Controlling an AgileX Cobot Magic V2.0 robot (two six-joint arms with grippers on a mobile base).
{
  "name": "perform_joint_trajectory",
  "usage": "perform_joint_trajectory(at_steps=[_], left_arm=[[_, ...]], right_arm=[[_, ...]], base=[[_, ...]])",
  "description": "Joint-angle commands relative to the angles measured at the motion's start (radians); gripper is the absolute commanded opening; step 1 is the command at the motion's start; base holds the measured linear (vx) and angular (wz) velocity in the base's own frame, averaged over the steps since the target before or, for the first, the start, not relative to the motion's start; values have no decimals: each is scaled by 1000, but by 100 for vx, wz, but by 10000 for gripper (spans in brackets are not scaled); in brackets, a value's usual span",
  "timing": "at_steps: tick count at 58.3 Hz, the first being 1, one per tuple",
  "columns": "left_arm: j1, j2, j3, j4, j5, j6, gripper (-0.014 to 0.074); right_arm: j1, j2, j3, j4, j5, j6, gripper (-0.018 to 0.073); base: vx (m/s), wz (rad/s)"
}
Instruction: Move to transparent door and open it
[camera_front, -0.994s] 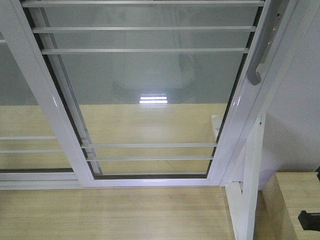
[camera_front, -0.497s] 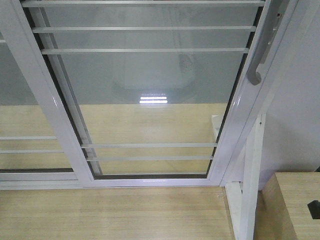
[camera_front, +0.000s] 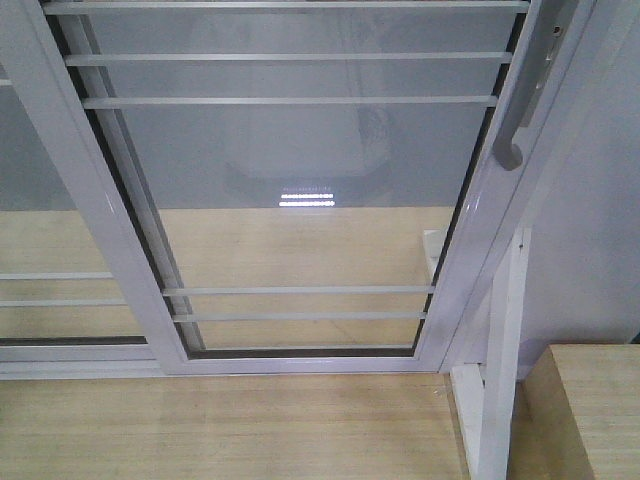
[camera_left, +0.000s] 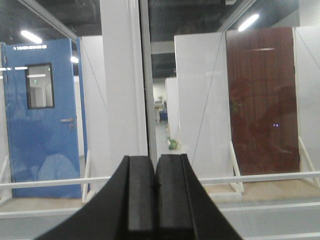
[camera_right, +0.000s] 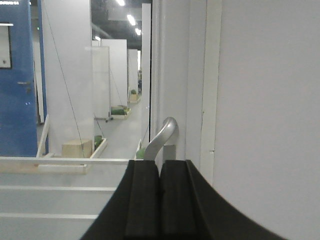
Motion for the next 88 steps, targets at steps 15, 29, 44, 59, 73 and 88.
perform_joint_trajectory(at_steps=[15, 29, 44, 59, 73, 88], left_arm=[[-3, 267, -53, -12, 30, -25, 35], [-3, 296, -48, -9, 46, -65, 195], [-3, 295, 12, -10, 51, -68, 365], [-3, 295, 30, -10, 48, -68, 370], [-3, 295, 29, -11, 42, -68, 370], [-3, 295, 29, -10, 40, -68, 370]], right_arm=[[1, 292, -39, -21, -42, -6, 65], [1, 381, -38, -24, -46, -6, 240], [28, 548, -39, -5, -73, -26, 356], [86, 765, -86, -2, -288, -104, 388], [46, 973, -256, 80, -320, -105, 388], [47, 1156, -460, 83, -349, -155, 388]], base=[[0, 0], [0, 0], [0, 0], [0, 0], [0, 0], [0, 0]])
